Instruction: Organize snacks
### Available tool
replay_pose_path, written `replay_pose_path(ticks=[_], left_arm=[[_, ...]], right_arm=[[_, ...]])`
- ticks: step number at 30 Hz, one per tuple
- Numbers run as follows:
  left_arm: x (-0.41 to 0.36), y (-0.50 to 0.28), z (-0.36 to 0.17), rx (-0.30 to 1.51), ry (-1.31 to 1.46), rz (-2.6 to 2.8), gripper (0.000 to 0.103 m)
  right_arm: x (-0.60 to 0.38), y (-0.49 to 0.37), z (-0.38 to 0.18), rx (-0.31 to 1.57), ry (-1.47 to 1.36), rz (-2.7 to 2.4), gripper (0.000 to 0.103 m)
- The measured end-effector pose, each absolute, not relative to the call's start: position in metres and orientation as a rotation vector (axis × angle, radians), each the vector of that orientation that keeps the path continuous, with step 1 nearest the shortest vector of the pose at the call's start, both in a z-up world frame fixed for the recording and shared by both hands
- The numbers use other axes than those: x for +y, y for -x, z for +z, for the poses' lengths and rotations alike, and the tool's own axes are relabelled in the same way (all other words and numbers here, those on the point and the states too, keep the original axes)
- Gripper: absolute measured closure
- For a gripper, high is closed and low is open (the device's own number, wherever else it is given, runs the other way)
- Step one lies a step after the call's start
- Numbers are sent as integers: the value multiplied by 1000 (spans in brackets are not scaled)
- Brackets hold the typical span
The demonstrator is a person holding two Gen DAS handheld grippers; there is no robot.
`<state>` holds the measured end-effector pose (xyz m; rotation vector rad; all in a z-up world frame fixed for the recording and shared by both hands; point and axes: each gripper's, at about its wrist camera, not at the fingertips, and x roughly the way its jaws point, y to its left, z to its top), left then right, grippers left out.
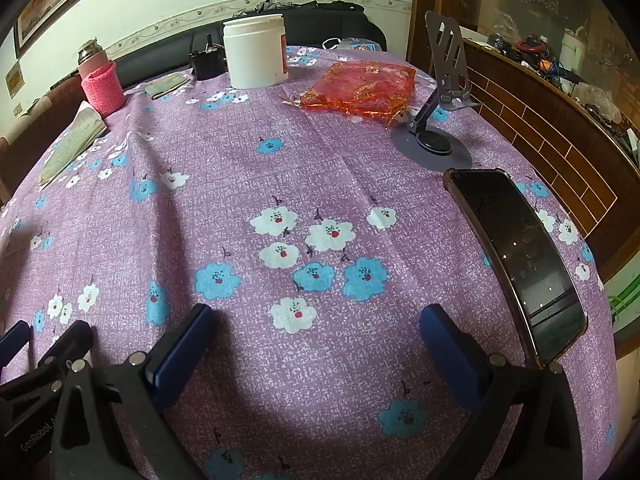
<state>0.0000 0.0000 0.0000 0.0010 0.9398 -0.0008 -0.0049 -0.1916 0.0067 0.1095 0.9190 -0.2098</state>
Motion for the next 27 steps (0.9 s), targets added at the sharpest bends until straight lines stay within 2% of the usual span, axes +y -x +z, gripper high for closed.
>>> replay_pose_path(ticks=[27], left_arm=[[-3, 2, 2, 939, -3, 0, 0]], right_arm=[[-192, 5, 7, 919, -110, -210, 0]])
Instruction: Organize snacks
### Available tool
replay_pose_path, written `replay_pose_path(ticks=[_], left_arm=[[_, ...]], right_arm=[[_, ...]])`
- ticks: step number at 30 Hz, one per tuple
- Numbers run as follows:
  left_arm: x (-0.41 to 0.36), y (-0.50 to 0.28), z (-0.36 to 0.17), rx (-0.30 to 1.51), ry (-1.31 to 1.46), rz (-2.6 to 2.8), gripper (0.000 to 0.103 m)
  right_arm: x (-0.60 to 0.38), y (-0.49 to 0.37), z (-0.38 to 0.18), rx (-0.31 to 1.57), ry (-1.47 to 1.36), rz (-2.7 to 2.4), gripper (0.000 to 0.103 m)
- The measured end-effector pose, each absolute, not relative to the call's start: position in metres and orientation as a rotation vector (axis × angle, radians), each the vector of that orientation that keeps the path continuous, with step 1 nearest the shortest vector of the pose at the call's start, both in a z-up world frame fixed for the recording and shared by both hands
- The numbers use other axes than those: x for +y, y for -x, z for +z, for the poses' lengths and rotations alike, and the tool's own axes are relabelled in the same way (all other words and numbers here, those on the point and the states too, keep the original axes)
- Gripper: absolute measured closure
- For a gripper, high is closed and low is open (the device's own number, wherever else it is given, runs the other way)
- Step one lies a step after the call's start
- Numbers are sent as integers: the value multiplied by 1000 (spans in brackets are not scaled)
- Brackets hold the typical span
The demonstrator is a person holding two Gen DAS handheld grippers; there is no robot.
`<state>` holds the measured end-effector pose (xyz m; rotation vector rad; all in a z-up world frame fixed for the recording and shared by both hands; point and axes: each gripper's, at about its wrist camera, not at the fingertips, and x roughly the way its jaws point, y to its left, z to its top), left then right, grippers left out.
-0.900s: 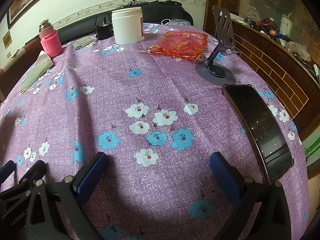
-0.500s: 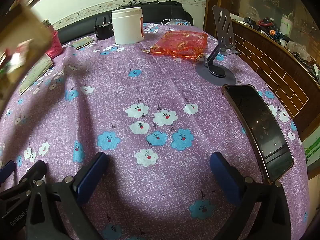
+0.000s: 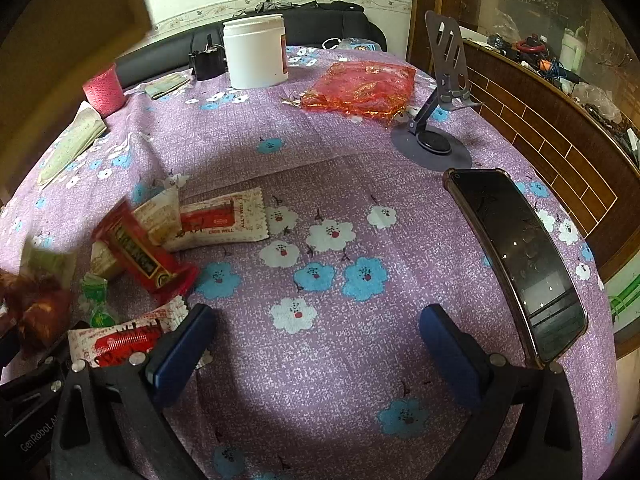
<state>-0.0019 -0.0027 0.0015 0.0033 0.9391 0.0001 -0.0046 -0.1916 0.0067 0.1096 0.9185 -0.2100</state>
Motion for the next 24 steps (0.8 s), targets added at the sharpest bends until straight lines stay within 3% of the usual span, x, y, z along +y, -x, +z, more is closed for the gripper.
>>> replay_pose_path(ticks=[24], left_arm=[[-3, 2, -2, 939, -3, 0, 0]], right_arm=[[-192, 5, 7, 918, -109, -210, 0]])
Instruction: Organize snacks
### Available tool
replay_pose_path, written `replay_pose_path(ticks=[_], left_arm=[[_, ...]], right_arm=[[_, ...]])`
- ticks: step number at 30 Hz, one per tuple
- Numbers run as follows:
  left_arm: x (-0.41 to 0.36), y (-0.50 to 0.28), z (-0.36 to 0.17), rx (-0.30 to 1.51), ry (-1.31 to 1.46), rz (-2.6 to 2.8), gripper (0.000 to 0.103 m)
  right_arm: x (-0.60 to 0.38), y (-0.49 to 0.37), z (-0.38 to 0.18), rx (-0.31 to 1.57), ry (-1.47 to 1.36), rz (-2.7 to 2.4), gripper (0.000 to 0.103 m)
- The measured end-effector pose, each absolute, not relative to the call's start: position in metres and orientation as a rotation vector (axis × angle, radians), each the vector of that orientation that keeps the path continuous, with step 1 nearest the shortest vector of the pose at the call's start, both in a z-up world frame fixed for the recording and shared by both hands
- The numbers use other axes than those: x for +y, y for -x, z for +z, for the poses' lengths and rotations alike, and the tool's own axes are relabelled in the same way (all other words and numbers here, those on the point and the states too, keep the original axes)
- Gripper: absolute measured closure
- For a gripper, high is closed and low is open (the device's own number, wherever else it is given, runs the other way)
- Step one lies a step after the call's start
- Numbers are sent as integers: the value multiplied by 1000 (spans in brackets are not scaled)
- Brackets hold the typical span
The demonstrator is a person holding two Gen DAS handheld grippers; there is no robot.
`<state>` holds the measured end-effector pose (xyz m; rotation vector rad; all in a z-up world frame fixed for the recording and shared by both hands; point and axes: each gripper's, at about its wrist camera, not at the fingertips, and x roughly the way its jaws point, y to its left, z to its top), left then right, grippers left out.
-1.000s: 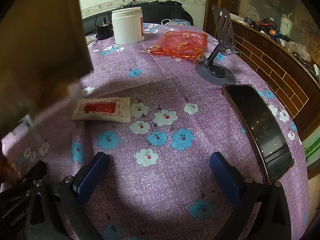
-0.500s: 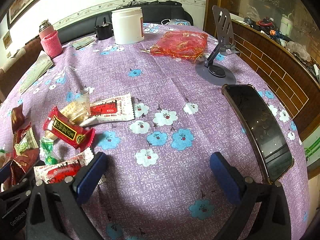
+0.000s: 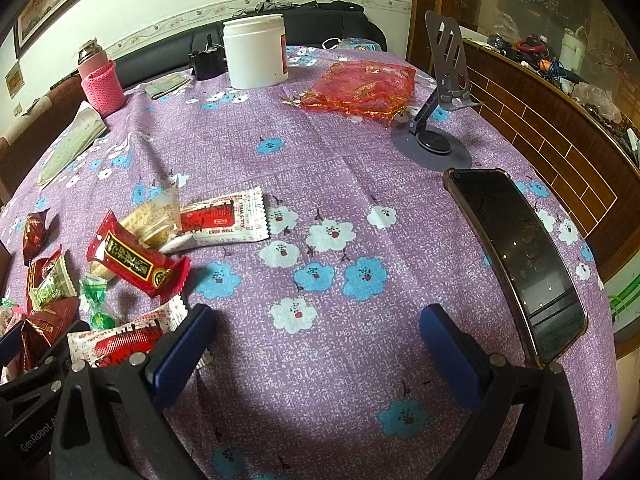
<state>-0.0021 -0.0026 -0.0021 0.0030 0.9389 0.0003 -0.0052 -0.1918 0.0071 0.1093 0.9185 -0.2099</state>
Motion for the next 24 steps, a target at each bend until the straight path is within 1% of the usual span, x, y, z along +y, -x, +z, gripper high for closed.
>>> replay_pose_path(ticks=[24], left_arm=[[-6, -2, -3, 939, -2, 0, 0]], right_arm=[[-192, 5, 7, 919, -109, -210, 0]])
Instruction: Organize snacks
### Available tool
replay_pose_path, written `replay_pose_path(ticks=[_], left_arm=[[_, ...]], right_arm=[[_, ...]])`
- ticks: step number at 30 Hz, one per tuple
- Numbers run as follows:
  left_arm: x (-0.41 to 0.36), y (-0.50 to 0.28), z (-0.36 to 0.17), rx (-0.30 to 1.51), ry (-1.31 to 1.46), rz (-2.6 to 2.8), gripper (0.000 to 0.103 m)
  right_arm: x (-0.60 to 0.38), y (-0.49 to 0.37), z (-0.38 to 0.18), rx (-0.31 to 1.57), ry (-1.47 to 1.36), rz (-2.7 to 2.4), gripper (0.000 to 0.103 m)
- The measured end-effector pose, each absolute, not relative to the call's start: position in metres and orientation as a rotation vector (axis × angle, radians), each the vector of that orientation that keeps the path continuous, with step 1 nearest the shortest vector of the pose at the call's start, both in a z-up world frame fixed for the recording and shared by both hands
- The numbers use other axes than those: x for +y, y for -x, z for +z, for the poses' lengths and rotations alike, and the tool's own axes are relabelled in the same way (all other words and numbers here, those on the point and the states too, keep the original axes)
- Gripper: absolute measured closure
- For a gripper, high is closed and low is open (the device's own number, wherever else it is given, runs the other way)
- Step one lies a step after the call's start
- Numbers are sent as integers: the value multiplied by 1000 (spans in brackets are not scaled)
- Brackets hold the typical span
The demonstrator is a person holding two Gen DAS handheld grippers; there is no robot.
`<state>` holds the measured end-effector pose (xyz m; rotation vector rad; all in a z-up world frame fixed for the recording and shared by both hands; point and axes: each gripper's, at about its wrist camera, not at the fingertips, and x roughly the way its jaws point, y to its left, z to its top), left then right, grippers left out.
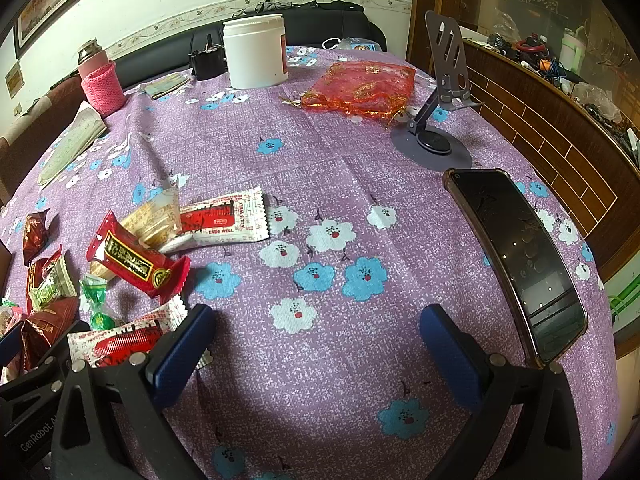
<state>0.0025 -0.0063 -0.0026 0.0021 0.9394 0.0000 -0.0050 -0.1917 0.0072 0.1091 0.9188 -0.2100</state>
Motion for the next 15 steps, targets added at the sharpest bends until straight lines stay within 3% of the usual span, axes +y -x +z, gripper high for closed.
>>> replay_pose_path(ticks=[15], left_arm=[[-8, 14, 0, 1058, -104, -177, 2]], right_arm=[[-195, 7, 4, 965, -82, -138, 0]])
